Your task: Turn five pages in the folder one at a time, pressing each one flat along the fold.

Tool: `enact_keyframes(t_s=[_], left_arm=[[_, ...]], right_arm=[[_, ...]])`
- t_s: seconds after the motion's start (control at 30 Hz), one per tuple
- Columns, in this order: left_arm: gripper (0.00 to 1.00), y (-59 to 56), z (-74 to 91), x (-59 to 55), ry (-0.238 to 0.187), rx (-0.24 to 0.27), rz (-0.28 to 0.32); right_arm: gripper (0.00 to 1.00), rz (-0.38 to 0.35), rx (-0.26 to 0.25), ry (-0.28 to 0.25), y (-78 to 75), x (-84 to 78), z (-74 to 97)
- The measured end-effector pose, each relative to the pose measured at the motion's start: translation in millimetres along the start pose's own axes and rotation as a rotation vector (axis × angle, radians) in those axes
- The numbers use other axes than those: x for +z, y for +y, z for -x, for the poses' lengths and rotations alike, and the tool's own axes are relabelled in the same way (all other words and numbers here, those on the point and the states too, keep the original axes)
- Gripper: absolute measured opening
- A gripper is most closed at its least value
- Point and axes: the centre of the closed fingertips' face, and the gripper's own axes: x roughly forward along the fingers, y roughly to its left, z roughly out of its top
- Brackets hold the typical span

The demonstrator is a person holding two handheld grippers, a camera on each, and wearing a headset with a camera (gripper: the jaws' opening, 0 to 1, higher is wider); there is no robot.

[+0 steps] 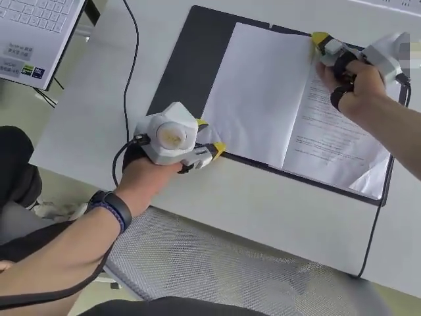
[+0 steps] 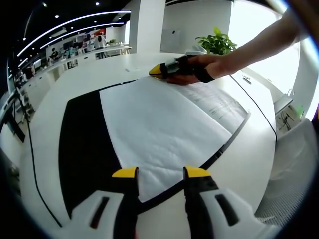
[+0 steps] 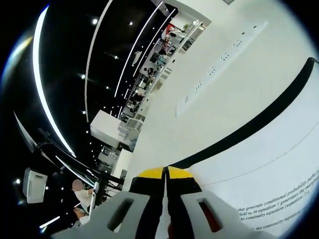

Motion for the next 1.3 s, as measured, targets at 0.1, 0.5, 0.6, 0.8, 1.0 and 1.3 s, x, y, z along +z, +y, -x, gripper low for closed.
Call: enact_keyframes(t_s=[0.1, 0.5, 0.6, 0.8, 1.0, 1.3], left_arm=[[0.36, -1.1, 0.1, 0.2, -0.002, -0.001, 0.003], [0.36, -2.1, 1.2, 0.4, -0.003, -0.002, -0.004], [0.35, -1.2, 1.2, 0.4, -0.005, 0.000, 0.001], [0.36, -1.2, 0.7, 0.2, -0.013, 0.004, 0.018], [0.35, -0.6, 1.5, 0.0, -0.007, -0.005, 0.008], [0.35, -2.3, 2.6, 0.0, -0.001, -0.020, 0.002]], right_arm=[[0.00, 0.021, 0.005, 0.003, 1.5, -1.4, 0.7], [0.00, 0.077, 0.045, 0.105, 10.0, -25.6, 19.2], [0.00, 0.131, 0.074, 0.159, 16.9, -42.9, 32.3], [0.00, 0.141, 0.104, 0.198, 26.6, -66.4, 56.2], [0.00, 0.183, 0.125, 0.249, 25.9, -81.9, 69.4], [0.00, 0.207, 0.176, 0.332, 42.0, -124.3, 109.7]])
